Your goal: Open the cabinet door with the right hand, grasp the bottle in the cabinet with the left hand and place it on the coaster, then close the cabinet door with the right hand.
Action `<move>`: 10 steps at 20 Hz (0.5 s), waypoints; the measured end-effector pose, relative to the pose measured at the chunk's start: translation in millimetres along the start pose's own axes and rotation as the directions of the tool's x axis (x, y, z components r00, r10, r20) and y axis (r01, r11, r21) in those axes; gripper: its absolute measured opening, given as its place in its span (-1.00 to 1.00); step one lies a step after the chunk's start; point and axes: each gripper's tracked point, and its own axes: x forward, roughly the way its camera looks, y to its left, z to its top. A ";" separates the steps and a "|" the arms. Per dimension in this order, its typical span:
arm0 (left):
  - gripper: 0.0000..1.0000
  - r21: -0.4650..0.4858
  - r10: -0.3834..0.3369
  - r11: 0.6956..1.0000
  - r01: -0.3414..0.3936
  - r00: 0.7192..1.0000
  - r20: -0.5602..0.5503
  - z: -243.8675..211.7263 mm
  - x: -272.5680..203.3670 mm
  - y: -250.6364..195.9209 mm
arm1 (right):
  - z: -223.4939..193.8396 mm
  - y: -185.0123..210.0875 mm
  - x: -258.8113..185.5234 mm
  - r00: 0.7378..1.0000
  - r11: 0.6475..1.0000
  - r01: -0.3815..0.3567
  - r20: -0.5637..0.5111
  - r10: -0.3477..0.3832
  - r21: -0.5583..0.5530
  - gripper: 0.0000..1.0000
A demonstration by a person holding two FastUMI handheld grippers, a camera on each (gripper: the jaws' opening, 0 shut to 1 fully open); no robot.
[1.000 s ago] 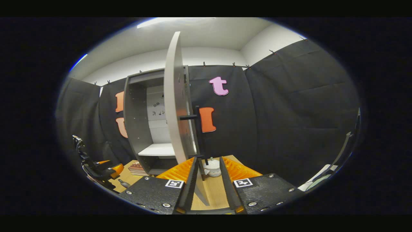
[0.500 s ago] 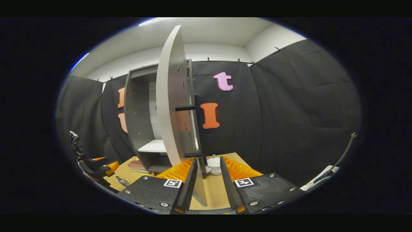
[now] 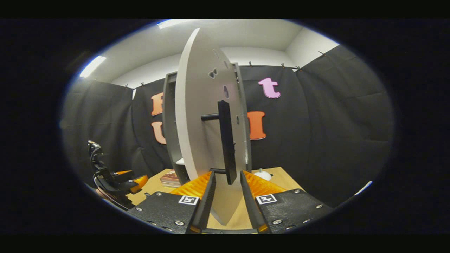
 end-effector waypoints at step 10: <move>0.91 -0.010 0.098 0.995 -0.098 0.995 -0.005 -3.7 3.3 64.6 | -7.4 77.1 70.7 0.981 0.980 -0.195 0.001 0.195 0.031 0.08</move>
